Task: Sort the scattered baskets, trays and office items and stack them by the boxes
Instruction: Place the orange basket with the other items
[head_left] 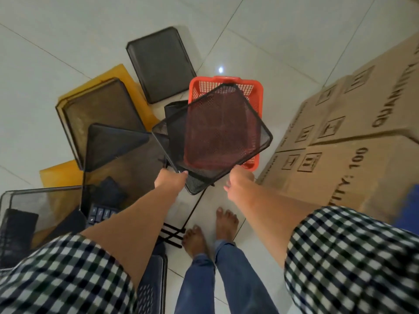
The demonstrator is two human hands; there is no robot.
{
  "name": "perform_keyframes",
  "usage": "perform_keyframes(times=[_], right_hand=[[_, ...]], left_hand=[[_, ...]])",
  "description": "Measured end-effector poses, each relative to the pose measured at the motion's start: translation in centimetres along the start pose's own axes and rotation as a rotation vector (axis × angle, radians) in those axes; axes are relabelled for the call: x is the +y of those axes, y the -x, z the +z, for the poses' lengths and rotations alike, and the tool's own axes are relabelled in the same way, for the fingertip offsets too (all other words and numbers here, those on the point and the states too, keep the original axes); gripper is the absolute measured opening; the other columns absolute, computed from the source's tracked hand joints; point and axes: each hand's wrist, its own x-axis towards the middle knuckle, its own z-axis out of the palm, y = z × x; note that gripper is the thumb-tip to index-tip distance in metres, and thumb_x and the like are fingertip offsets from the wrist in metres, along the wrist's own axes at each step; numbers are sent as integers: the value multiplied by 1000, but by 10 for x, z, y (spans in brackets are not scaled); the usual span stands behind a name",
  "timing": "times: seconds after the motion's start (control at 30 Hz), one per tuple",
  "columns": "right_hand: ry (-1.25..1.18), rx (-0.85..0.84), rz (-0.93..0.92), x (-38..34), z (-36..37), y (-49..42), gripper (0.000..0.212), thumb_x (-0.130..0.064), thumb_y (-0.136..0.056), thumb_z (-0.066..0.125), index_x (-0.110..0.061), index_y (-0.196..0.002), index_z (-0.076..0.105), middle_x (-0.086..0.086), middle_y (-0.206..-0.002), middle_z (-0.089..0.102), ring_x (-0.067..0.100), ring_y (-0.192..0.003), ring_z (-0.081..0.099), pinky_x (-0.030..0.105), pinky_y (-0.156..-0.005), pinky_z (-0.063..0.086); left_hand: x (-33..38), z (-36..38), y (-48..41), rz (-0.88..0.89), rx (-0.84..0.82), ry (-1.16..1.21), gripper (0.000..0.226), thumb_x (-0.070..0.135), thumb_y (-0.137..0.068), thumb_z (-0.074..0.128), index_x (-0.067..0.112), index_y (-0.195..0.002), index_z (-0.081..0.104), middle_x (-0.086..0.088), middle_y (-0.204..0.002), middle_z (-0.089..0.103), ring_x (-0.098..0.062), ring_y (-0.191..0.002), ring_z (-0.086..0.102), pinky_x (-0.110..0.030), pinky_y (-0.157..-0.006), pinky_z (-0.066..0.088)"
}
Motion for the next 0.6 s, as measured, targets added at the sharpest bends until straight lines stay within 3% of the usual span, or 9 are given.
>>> perform_keyframes(times=[0.13,0.23,0.37,0.43,0.5,0.6], right_hand=[[-134,-11,53,0,20,-46,36,-31,-105,46,-9,-133,50,12,-117,63,29,-102,65,42,-86,58],[-258,-23,58,2,31,-68,57,-58,-103,39,-9,-129,48,15,-117,63,32,-105,64,45,-91,58],[-508,-33,122,13,30,-78,77,-80,-91,28,-10,-112,51,14,-102,68,30,-89,69,38,-68,61],[-521,-46,146,15,28,-80,67,-73,-93,42,-8,-102,53,14,-98,70,29,-86,71,36,-67,62],[-462,-66,150,15,28,-81,43,-51,-97,58,-9,-102,58,13,-98,70,27,-87,71,34,-70,62],[-386,-99,154,12,31,-81,15,-18,-96,63,-5,-103,61,10,-96,72,23,-88,71,31,-74,62]], left_hand=[[-4,31,-36,-13,26,50,38,38,-90,71,6,-111,65,-14,-101,70,-33,-92,69,-44,-87,59],[-6,44,-53,-38,52,30,36,31,-92,68,6,-118,64,-15,-107,70,-35,-96,69,-44,-87,58],[-7,50,-58,-36,110,13,34,15,-91,59,3,-123,61,-12,-99,64,-31,-83,62,-38,-73,55],[-8,47,-56,-34,132,-13,36,13,-90,57,4,-125,60,-14,-105,65,-33,-90,64,-42,-80,59],[-11,39,-52,-30,149,-35,33,12,-90,58,2,-122,60,-17,-109,66,-35,-95,65,-43,-83,58],[-21,22,-42,-34,188,-64,15,12,-90,59,2,-101,58,-14,-91,60,-33,-83,59,-37,-73,52]])
